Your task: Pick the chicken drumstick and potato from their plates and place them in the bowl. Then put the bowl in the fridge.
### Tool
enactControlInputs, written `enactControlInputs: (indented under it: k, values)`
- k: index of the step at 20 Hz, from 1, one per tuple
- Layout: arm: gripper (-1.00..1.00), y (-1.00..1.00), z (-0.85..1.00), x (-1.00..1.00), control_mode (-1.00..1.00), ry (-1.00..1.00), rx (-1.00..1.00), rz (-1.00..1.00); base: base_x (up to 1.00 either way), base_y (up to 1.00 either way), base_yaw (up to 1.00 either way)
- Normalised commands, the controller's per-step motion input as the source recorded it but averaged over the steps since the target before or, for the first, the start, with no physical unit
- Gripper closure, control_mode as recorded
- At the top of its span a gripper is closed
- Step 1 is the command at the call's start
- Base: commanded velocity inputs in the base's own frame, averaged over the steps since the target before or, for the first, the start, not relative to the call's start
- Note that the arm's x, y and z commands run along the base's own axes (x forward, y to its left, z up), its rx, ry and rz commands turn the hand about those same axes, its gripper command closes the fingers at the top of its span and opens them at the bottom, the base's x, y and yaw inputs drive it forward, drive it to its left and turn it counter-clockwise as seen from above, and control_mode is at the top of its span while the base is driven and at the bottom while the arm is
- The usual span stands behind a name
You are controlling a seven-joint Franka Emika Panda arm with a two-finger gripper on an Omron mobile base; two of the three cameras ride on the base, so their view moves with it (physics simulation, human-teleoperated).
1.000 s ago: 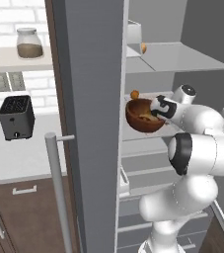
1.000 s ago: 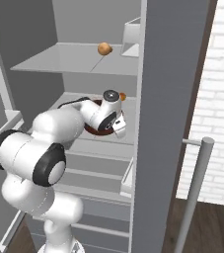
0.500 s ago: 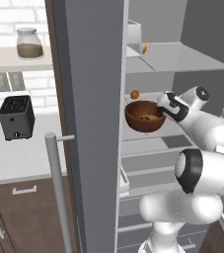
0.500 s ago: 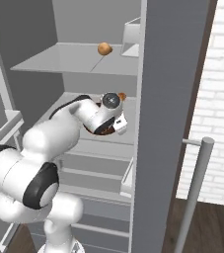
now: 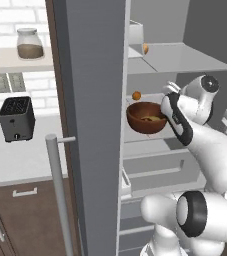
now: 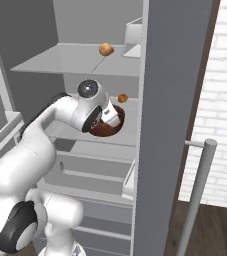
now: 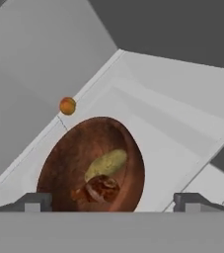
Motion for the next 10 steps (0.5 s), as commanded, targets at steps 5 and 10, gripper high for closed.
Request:
enactControlInputs:
  k: [5, 10]
  values:
    - [-1.0, 0.25, 0.59, -0.46, -1.0, 0.0, -0.14, 0.0, 0.0, 0.0, 0.0]
    - [-1.0, 0.19, 0.41, -0.76, -1.0, 0.0, -0.11, 0.0, 0.0, 0.0, 0.0]
